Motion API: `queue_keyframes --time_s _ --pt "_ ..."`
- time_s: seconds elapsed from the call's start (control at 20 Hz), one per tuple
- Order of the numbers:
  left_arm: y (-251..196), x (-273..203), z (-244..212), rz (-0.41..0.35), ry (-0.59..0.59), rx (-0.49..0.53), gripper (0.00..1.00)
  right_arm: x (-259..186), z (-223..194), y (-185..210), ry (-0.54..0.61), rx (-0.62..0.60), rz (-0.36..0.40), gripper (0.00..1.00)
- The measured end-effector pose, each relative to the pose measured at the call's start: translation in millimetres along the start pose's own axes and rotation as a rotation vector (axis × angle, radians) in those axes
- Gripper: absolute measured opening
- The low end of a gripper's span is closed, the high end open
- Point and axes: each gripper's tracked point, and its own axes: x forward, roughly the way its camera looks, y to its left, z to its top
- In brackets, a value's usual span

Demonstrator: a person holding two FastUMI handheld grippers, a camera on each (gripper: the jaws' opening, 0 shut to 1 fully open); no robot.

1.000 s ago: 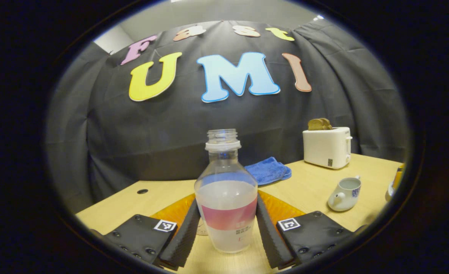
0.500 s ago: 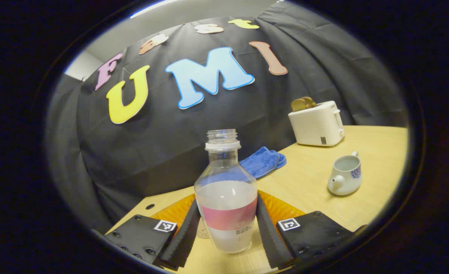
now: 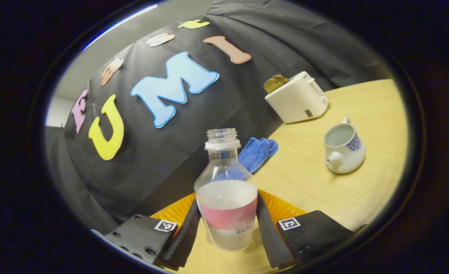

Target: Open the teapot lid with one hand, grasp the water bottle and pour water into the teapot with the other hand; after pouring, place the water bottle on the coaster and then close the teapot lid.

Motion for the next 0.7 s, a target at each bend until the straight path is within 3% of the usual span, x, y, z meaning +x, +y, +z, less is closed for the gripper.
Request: queue_keyframes --time_s 0.35,0.7 --pt "-19 10 18 0.006 -0.013 0.314 0.86 -5 -5 -7 0.007 0.013 -0.011 0.04" --pt "-42 22 32 -0.023 -0.017 0.530 0.87 -8 -7 -12 0.012 0.026 -0.019 0.04"
